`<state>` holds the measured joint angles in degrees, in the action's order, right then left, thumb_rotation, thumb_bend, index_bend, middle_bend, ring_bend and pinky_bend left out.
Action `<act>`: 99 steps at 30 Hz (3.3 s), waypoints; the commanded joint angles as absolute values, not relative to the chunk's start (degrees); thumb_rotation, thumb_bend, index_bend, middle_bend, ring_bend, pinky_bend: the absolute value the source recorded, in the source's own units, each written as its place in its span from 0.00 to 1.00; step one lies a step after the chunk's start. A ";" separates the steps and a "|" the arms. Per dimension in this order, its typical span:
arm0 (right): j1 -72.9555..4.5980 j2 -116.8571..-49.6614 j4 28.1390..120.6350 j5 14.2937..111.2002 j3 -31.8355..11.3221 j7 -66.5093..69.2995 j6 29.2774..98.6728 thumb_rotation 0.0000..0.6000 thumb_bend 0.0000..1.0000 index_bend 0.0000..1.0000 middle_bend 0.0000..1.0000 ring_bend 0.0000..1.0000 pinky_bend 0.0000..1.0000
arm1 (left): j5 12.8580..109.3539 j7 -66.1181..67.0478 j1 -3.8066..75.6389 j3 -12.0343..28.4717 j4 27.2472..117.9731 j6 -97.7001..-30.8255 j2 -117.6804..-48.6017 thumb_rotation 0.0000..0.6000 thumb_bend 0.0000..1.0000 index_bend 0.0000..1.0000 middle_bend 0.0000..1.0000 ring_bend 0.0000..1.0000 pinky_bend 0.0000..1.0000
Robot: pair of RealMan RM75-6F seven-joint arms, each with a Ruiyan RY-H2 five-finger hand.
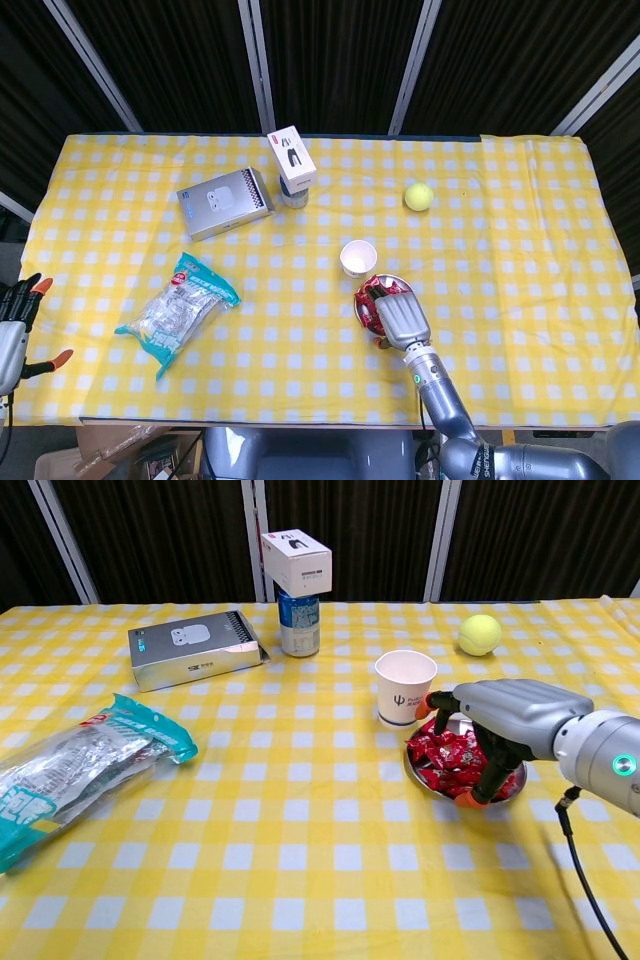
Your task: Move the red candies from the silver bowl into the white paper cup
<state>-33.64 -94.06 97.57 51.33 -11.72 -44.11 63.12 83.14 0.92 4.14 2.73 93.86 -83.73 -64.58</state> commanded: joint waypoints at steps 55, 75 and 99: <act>-40.60 -96.07 89.17 47.02 -13.26 -40.22 64.17 1.00 0.50 0.68 0.58 0.69 0.82 | 82.57 0.77 4.50 2.58 94.20 -83.03 -64.36 1.00 0.04 0.00 0.00 0.00 0.00; -46.84 -91.01 98.43 39.84 -21.94 -44.30 66.75 1.00 0.50 0.68 0.58 0.69 0.82 | 81.82 -0.02 4.81 2.71 94.62 -82.14 -64.02 1.00 0.04 0.00 0.00 0.00 0.00; -53.36 -96.57 82.99 34.81 -21.85 -40.84 61.48 1.00 0.50 0.62 0.58 0.69 0.82 | 79.89 -0.03 5.12 2.53 96.03 -80.07 -62.81 1.00 0.04 0.00 0.00 0.00 0.00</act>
